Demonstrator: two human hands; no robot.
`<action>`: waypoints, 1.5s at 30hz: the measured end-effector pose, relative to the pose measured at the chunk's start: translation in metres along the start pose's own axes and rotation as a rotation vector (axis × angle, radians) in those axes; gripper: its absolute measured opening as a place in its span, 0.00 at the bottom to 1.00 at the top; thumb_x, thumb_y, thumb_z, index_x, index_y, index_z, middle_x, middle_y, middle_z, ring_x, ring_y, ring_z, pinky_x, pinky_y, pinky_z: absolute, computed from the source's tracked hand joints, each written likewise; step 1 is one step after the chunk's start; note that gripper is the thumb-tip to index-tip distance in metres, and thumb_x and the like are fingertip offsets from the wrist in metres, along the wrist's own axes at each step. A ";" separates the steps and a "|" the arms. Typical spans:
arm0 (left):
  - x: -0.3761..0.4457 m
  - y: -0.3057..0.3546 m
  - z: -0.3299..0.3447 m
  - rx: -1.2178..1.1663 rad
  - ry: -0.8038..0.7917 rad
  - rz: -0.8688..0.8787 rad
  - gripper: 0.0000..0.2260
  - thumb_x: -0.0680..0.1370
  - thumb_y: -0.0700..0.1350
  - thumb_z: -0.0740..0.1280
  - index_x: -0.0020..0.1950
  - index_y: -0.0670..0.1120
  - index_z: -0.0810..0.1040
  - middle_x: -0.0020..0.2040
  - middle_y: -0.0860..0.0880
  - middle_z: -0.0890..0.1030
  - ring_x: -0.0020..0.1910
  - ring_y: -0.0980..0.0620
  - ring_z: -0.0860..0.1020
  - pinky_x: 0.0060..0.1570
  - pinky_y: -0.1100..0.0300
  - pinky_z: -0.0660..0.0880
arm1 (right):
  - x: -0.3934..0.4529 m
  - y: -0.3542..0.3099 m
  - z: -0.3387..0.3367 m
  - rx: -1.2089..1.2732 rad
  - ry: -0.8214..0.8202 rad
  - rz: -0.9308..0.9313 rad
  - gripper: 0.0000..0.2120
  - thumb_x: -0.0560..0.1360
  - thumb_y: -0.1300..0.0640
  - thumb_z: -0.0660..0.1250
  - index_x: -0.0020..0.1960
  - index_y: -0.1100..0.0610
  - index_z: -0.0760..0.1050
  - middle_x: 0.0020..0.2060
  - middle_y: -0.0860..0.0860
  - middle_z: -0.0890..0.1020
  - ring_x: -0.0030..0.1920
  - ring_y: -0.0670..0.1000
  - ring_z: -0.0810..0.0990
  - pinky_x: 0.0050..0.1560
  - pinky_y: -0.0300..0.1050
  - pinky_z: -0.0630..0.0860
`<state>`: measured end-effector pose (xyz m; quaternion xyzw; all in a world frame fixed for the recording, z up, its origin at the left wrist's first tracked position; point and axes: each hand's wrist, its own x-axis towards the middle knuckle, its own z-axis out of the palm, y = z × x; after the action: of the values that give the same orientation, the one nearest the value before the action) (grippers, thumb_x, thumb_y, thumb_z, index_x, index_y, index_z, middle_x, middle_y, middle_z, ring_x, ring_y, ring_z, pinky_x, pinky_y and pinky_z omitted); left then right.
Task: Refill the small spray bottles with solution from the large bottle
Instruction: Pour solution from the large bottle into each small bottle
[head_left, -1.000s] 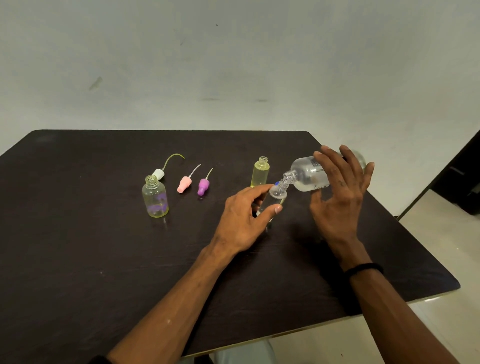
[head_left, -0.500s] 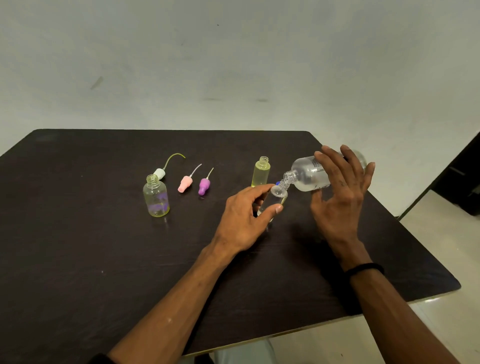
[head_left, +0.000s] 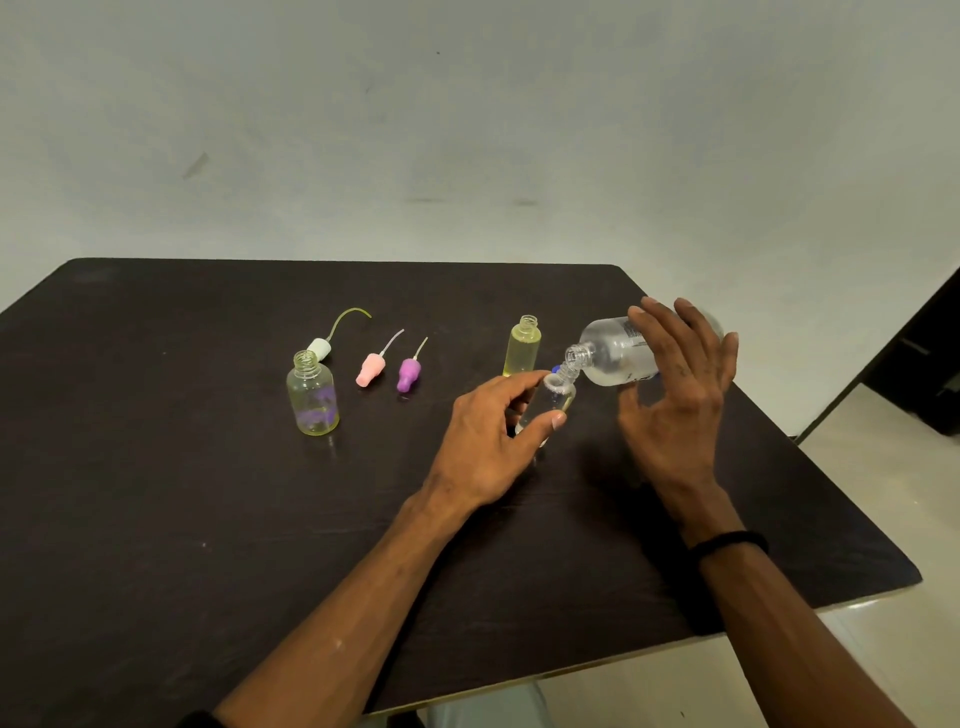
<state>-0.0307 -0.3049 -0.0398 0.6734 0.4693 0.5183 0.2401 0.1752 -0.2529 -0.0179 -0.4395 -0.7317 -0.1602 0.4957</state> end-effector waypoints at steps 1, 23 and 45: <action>0.000 0.000 0.000 -0.010 0.004 -0.001 0.19 0.79 0.51 0.74 0.69 0.52 0.80 0.50 0.50 0.82 0.48 0.48 0.80 0.50 0.47 0.81 | -0.001 0.001 0.000 0.007 -0.012 0.006 0.41 0.66 0.73 0.75 0.76 0.53 0.72 0.75 0.52 0.75 0.80 0.55 0.66 0.78 0.75 0.52; 0.022 -0.014 -0.021 -0.061 0.436 -0.209 0.16 0.78 0.45 0.75 0.66 0.52 0.81 0.49 0.63 0.82 0.51 0.64 0.81 0.48 0.75 0.74 | 0.000 -0.020 -0.009 0.357 -0.129 0.591 0.39 0.68 0.48 0.83 0.75 0.54 0.73 0.68 0.51 0.81 0.63 0.44 0.77 0.56 0.22 0.68; 0.010 -0.003 -0.024 0.026 0.386 -0.400 0.27 0.76 0.45 0.78 0.73 0.45 0.75 0.68 0.49 0.80 0.67 0.53 0.78 0.64 0.65 0.73 | 0.001 -0.020 -0.009 0.411 -0.139 0.589 0.39 0.67 0.47 0.84 0.74 0.56 0.73 0.67 0.54 0.81 0.61 0.47 0.79 0.58 0.34 0.74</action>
<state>-0.0537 -0.2989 -0.0292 0.4594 0.6366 0.5731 0.2352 0.1639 -0.2697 -0.0090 -0.5324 -0.6226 0.1700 0.5478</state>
